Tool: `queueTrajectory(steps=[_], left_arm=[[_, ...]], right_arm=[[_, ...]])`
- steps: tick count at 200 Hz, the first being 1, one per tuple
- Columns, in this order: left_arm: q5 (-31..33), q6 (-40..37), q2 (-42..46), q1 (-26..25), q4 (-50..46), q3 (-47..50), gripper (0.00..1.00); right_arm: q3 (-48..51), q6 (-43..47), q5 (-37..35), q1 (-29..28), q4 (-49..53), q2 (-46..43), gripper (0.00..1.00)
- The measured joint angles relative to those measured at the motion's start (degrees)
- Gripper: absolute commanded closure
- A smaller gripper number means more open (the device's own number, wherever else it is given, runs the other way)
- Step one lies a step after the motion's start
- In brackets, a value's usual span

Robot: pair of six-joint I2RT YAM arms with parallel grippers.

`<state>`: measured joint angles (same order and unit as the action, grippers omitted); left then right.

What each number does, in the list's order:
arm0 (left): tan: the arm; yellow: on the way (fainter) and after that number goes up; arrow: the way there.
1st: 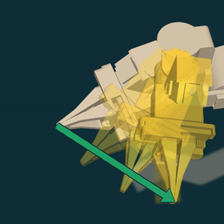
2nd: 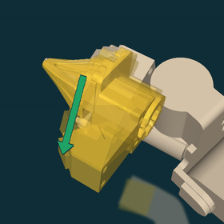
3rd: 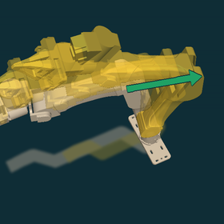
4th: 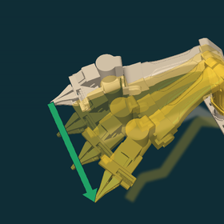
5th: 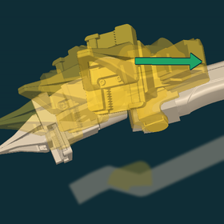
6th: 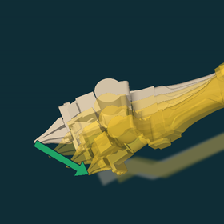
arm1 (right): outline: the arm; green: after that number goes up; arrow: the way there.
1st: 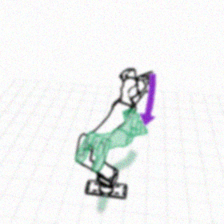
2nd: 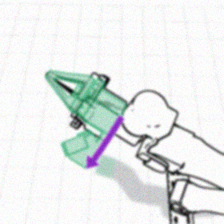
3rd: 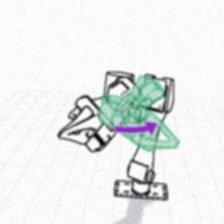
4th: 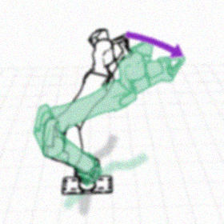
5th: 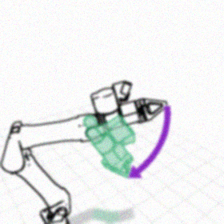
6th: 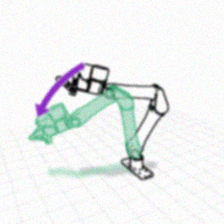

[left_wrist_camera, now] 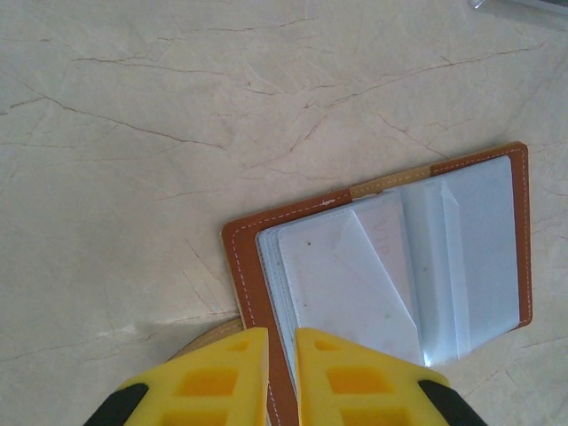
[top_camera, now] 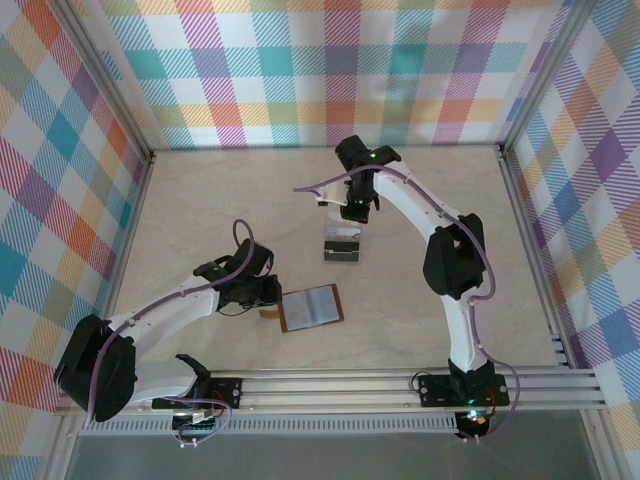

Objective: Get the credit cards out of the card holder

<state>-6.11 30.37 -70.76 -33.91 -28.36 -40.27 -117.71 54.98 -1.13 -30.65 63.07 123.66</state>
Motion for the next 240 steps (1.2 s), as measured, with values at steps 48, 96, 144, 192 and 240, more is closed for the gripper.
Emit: queueTrajectory(steps=[48, 96, 144, 192, 240], left_arm=[[0.0, -0.3, -0.3, 0.0, 0.0, 0.0, 0.84], [0.0, -0.8, -1.3, 0.0, -0.2, 0.0, 0.84], [0.0, -1.1, -1.5, 0.0, -0.2, 0.0, 0.84], [0.0, -1.3, -1.5, 0.0, -0.6, 0.0, 0.84], [0.1, -1.3, -1.5, 0.0, -1.6, 0.0, 0.84]], right_arm=[[-0.9, 2.1, 0.5, 0.2, 3.2, 3.0, 1.0], [-1.0, 2.8, 0.9, 0.2, 3.8, 3.4, 0.84], [-0.6, 1.9, -2.3, 0.2, -2.5, 3.7, 0.75], [2.5, -0.8, -6.0, 0.2, -11.5, 3.7, 0.74], [5.5, -3.3, -8.8, 0.2, -17.6, 3.6, 0.73]])
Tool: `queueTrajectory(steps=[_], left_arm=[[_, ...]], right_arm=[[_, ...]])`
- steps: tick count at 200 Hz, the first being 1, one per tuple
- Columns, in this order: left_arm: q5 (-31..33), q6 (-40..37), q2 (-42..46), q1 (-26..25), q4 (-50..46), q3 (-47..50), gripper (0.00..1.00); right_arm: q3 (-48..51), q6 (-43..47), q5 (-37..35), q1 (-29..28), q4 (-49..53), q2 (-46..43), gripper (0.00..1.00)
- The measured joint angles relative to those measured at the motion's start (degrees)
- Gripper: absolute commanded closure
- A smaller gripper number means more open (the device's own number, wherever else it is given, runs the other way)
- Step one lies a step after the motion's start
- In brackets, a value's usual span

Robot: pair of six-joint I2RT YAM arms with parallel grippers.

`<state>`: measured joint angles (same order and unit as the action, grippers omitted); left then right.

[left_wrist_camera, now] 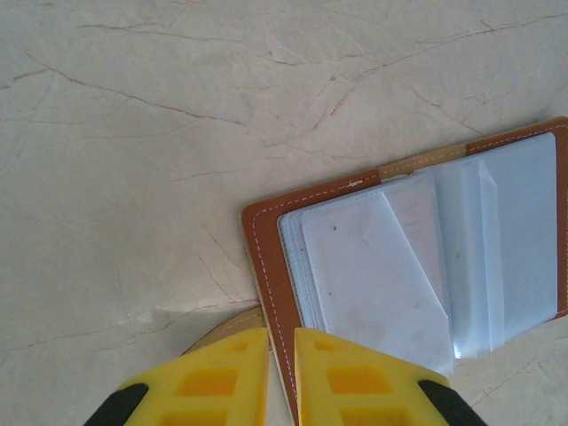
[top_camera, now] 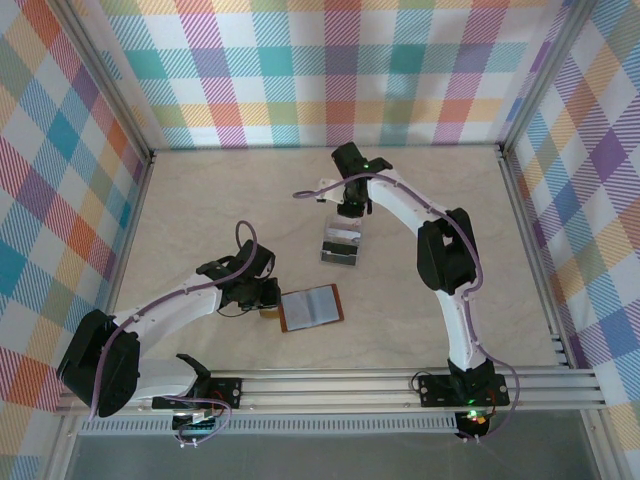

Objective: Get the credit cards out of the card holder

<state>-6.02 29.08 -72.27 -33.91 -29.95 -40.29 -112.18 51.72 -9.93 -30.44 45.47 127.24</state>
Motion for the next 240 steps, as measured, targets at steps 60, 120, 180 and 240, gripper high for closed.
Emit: queueTrajectory(steps=[60, 120, 180, 240], left_arm=[[0.2, 0.0, 0.0, 0.0, -0.1, 0.0, 0.84], [0.2, 0.0, -1.2, 0.0, -0.4, -0.2, 0.84], [-1.2, 0.0, -4.7, 0.0, -1.0, -0.2, 0.87], [-1.3, -0.2, -8.3, -0.1, -1.3, -0.2, 0.87]], right_arm=[[0.2, -0.3, 2.1, -0.3, 2.3, 0.0, 0.73], [4.9, -2.6, 1.9, -0.6, -0.2, -5.0, 0.73], [14.7, -12.5, 1.9, -3.7, -6.9, -18.7, 0.72], [25.9, -31.8, 10.8, -8.3, -9.7, -26.7, 0.81]])
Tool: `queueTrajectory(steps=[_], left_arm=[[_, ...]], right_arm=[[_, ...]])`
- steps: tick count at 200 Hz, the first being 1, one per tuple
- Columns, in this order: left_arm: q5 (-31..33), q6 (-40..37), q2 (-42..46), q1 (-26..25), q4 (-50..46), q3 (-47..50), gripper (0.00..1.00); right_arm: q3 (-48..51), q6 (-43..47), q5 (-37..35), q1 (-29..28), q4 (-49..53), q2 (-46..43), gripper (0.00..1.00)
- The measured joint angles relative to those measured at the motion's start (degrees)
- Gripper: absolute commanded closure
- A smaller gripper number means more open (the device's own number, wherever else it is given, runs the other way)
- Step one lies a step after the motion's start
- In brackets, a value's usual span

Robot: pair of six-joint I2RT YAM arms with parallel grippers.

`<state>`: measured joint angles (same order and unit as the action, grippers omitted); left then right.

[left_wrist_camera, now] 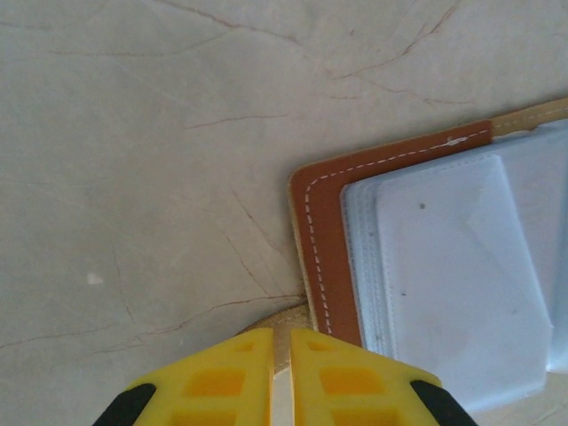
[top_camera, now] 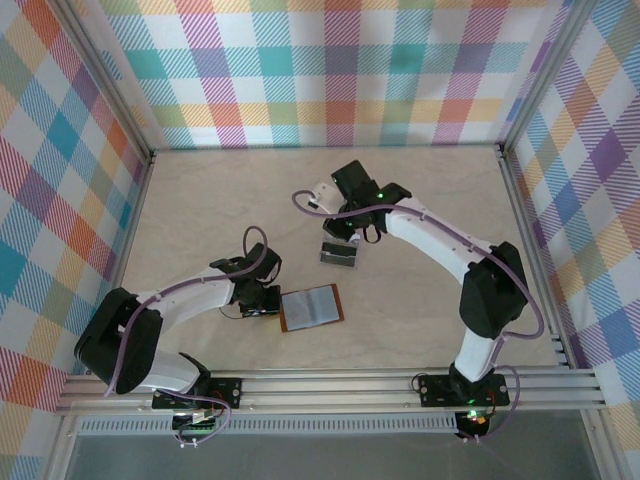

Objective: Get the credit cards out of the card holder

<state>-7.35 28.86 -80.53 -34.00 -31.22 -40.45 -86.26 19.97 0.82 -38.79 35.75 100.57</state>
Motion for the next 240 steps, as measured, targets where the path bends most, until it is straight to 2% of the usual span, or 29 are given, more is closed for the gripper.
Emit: queueTrajectory(steps=[47, 101, 130, 157, 186, 240], left_arm=[[0.7, -0.2, -1.9, 0.0, -0.2, -0.1, 0.88], [1.0, -0.2, -2.7, -1.0, -0.2, -0.6, 0.9], [1.1, -0.2, -2.7, -1.5, -0.1, -0.6, 0.9], [1.1, -0.2, -2.7, -2.3, 0.0, -0.6, 0.91], [1.1, 0.3, -1.9, -2.6, 0.9, 0.2, 0.91], [1.1, 1.3, -0.9, -2.7, 2.0, 1.3, 0.91]], right_arm=[[7.5, -18.3, 8.5, -2.5, -2.5, -2.7, 0.83], [11.1, -36.8, 16.9, -7.4, -6.4, -1.0, 0.96], [14.0, -46.1, 20.3, -9.4, -8.5, 1.1, 0.98], [16.1, -52.6, 22.4, -11.3, -11.9, 2.8, 0.99], [19.1, -58.2, 23.0, -13.0, -15.7, 3.3, 0.93], [19.1, -63.3, 24.1, -16.1, -19.7, 8.9, 0.93]])
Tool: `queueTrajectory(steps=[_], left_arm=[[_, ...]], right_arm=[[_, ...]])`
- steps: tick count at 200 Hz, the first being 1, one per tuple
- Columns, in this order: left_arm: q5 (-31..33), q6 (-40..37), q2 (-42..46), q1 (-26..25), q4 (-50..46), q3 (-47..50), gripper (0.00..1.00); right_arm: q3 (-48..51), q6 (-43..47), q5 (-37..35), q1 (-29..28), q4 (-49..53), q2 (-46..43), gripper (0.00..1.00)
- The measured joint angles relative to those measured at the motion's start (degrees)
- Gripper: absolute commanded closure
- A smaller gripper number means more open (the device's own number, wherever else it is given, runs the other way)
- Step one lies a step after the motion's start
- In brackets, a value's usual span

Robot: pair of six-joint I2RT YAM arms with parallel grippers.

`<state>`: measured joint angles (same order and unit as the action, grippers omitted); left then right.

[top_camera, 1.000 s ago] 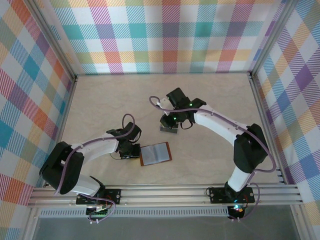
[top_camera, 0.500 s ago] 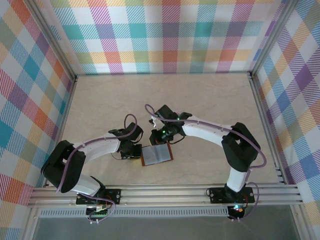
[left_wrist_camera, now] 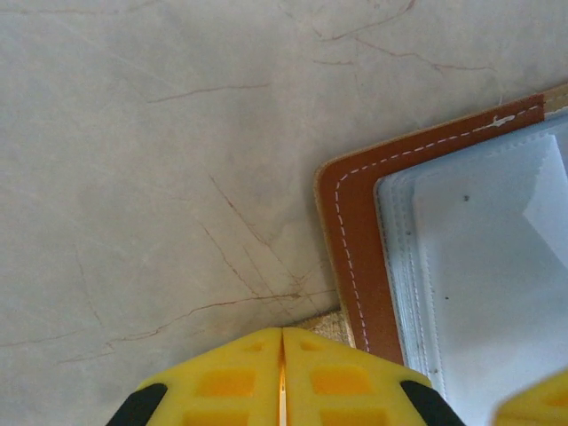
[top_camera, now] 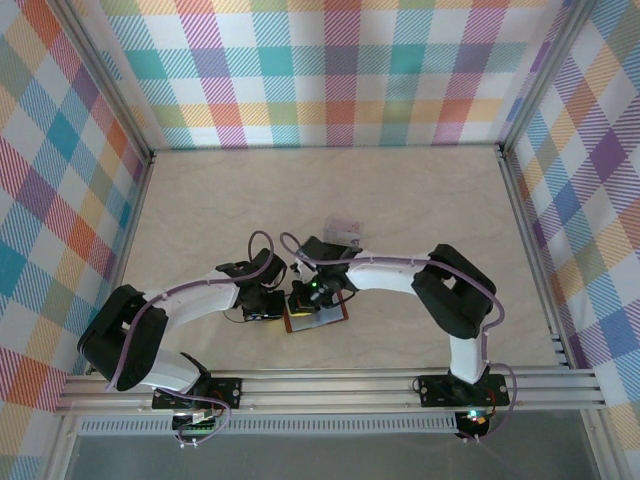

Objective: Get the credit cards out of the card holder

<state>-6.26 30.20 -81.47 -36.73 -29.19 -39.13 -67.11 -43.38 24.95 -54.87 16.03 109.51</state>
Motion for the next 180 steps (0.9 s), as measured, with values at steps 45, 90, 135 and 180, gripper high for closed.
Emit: queueTrajectory(steps=[45, 90, 135, 180], left_arm=[[0.0, 0.1, 0.3, 0.0, 0.4, 0.4, 0.91], [0.2, 0.2, 0.3, 0.0, 0.4, 0.4, 0.91], [0.2, 0.2, 0.3, -0.1, 0.4, 0.4, 0.92], [0.4, 0.2, 0.3, -0.2, 0.4, 0.4, 0.92]], right_arm=[[-0.9, -1.3, -0.1, -0.4, 0.3, 3.0, 0.85], [-3.5, -0.5, -3.5, -0.5, 5.1, 3.2, 0.77], [-4.9, 1.2, -8.3, -0.7, 10.7, 1.9, 0.71], [-7.3, 2.7, -13.4, -0.7, 16.8, 1.6, 0.63]])
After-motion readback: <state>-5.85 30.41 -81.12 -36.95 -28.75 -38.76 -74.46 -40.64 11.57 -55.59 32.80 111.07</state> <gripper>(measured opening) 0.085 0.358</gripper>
